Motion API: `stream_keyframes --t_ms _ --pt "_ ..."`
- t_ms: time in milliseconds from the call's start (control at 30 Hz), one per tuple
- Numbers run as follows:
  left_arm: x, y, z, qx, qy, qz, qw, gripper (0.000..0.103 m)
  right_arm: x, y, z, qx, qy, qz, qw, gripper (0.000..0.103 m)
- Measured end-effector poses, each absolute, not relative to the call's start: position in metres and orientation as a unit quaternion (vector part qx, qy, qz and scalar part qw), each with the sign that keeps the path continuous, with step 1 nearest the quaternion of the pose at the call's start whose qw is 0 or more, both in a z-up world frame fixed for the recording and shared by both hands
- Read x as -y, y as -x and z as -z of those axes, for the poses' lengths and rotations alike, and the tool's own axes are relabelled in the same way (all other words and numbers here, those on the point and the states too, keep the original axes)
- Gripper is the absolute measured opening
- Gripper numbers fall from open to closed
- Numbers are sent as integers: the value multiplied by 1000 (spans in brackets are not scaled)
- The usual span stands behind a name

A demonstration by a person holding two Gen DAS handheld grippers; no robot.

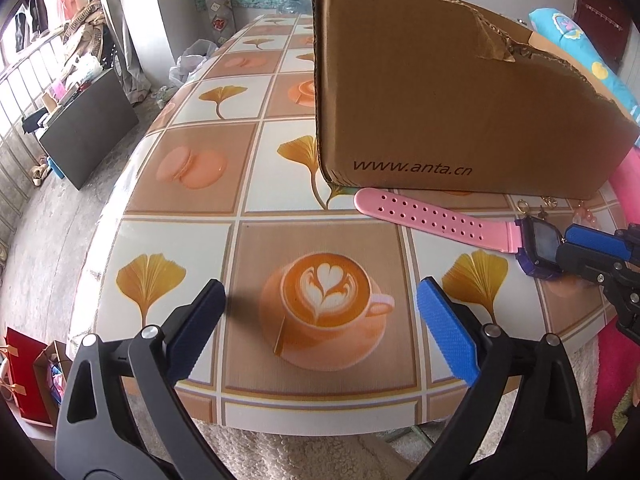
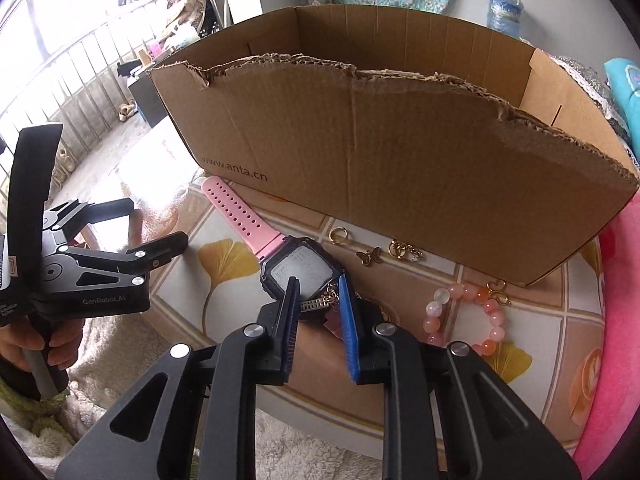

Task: Organize jewelry
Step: 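Move the right tool to the black smartwatch and grip its face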

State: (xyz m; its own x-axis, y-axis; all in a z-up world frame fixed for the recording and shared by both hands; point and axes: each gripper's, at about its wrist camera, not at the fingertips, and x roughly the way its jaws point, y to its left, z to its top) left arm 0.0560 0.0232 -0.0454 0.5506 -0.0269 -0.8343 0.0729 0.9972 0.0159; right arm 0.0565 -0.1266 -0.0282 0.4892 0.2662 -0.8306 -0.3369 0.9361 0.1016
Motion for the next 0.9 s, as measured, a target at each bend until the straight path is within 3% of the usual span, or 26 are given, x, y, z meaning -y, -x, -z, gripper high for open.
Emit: stream_keyframes --t_ms 400,767,867,900 --pt "-23 -56 45 -473 -23 28 880 93 150 -66 21 -481 -33 -183 857 18" --pt "-23 -57 45 -473 -23 27 880 93 167 -75 -1 -453 -19 -143 880 19" --pt "-23 -56 44 -474 -23 28 880 93 174 -80 4 -456 -2 -117 882 21" --pt "-23 -56 44 -474 -23 28 880 94 175 -81 6 -462 5 -111 880 26"
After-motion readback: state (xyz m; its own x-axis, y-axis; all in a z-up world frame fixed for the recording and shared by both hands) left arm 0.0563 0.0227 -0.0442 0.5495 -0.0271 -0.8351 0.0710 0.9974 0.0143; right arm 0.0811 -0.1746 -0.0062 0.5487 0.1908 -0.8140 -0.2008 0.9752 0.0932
